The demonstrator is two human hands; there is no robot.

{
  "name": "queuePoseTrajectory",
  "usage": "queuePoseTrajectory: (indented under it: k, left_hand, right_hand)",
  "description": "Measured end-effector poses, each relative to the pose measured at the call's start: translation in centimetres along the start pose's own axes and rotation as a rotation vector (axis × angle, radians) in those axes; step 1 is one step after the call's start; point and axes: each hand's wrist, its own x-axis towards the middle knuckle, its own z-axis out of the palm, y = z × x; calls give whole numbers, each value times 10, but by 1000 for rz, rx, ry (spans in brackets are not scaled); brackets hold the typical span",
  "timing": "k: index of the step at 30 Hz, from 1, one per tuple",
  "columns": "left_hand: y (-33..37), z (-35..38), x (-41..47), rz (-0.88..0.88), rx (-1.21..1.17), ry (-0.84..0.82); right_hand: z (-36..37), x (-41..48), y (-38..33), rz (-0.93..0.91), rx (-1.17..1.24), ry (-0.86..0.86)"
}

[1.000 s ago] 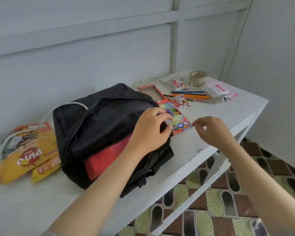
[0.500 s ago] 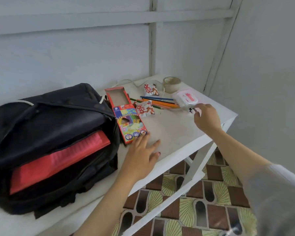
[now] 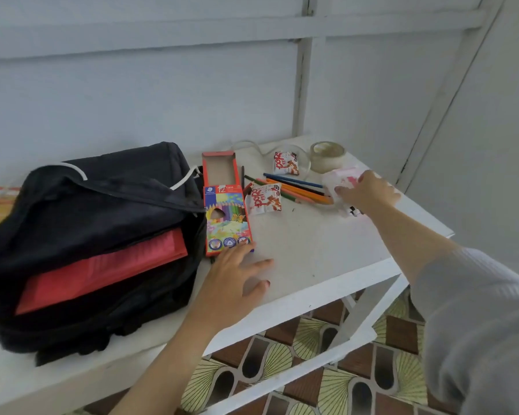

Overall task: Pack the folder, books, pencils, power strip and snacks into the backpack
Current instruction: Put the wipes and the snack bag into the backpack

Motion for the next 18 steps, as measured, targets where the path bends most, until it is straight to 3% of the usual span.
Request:
queuePoseTrajectory:
  k: [6, 9, 14, 18]
  left_hand:
    - [0, 1, -1, -13, 5, -6]
    - [-1, 1, -1, -11, 12, -13]
    - [0, 1, -1, -11, 19, -8]
    - [-1, -1, -2, 32, 50, 0]
  right_hand:
    - [2, 1, -9, 22, -80, -27]
    - [2, 0, -4, -30, -40, 45]
    - [7, -13, 0, -263, 94, 259]
    - [10, -17, -1, -476, 208, 276]
